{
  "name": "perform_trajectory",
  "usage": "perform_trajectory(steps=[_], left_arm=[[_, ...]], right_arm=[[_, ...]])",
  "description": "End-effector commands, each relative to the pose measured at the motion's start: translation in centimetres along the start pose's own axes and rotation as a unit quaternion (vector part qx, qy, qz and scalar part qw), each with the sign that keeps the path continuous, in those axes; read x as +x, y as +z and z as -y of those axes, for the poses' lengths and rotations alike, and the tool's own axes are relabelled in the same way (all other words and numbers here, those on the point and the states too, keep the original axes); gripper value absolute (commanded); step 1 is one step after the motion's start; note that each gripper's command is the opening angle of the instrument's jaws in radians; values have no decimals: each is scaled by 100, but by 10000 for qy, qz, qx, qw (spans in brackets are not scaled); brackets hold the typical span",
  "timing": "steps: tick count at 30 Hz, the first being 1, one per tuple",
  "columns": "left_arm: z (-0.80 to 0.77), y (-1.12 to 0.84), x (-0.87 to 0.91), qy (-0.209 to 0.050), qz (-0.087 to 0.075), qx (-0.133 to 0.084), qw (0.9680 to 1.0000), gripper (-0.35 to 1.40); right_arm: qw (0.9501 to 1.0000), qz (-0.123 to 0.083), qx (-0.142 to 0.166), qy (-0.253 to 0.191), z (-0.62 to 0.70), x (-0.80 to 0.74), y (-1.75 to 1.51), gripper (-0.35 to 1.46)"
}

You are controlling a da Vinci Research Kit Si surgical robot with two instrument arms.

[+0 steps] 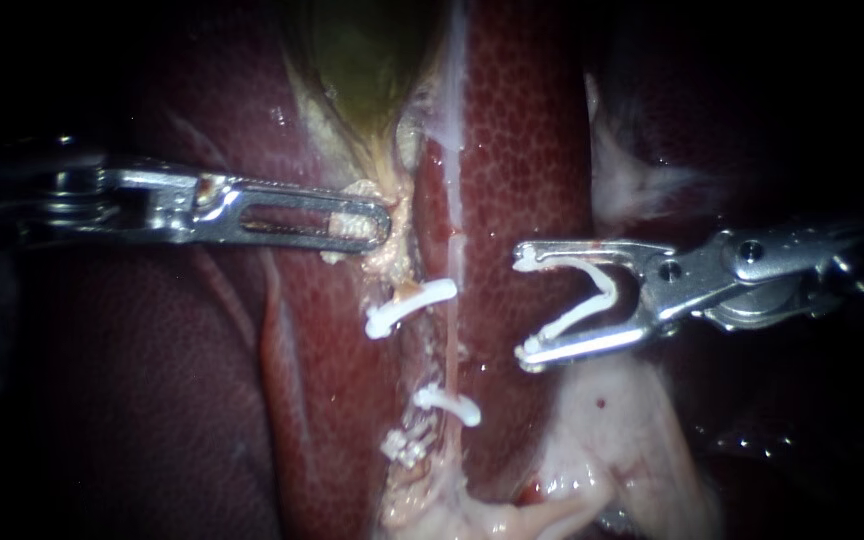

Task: Clipping second clip right tube

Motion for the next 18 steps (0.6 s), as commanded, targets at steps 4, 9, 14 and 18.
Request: perform_trajectory(steps=[4, 9, 14, 18], left_arm=[[0, -1, 0, 2, -2, 1, 10000, -35], [0, -10, -5, -8, -25, 32, 10000, -35], [3, -29, -15, -35, -27, 23, 10000, -35], [8, -45, -24, -65, -21, -26, 10000, -35]], right_arm=[[10000, -2, 2, -1, 0, 0, 0, 60], [10000, -2, 3, -2, 0, 0, 0, 60], [10000, -1, 3, -6, 0, -1, 1, 60], [10000, -1, 2, -7, 0, -2, 1, 60]])
